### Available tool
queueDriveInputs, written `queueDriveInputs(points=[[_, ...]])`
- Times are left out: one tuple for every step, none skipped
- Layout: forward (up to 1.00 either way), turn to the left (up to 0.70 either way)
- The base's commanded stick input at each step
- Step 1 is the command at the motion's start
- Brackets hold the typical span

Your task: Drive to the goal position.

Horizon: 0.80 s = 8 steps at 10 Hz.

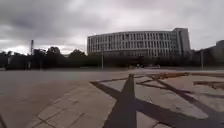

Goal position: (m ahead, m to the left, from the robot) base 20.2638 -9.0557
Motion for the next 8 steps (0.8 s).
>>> queueDriveInputs(points=[[0.7,-0.05],[0.7,0.0],[0.7,0.0],[0.7,0.0],[0.7,0.0],[0.7,0.0],[0.7,0.0],[0.7,0.0]])
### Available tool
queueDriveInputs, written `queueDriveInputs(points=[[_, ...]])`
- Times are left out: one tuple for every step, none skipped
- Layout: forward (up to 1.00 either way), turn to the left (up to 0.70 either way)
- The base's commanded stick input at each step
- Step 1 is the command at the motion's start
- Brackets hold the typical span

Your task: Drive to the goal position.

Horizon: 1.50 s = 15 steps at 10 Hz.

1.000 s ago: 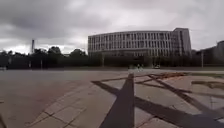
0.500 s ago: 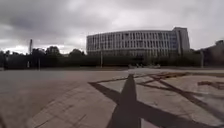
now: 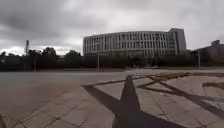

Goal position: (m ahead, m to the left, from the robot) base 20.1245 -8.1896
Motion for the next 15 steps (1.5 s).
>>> queueDriveInputs(points=[[0.7,0.0],[0.7,0.0],[0.7,0.0],[0.7,0.0],[0.7,0.0],[0.7,0.0],[0.7,0.0],[0.7,0.0],[0.7,0.0],[0.7,-0.17],[0.7,-0.02],[0.7,0.0],[0.7,0.0],[0.7,0.0],[0.7,0.0]])
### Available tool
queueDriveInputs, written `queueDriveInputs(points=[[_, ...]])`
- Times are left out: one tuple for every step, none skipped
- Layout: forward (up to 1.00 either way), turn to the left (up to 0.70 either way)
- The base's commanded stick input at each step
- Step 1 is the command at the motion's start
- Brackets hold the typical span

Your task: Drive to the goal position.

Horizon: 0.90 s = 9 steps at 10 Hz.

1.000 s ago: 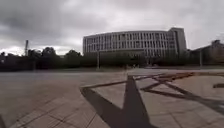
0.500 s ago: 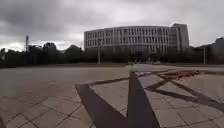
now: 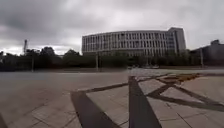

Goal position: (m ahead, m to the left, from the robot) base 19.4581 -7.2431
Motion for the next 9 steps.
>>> queueDriveInputs(points=[[0.7,0.0],[0.7,0.0],[0.7,0.0],[0.7,0.0],[0.7,0.0],[0.7,0.0],[0.7,-0.03],[0.7,-0.15],[0.7,-0.27]])
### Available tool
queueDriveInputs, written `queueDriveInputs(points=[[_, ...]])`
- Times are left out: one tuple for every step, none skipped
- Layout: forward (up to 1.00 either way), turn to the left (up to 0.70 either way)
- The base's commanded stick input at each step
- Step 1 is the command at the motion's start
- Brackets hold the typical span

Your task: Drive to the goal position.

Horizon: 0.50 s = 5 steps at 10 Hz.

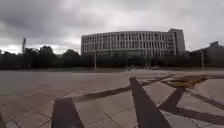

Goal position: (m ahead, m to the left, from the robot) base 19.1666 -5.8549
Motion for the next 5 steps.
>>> queueDriveInputs(points=[[0.7,-0.28],[0.7,-0.2],[0.7,-0.06],[0.7,0.0],[0.7,0.0]])
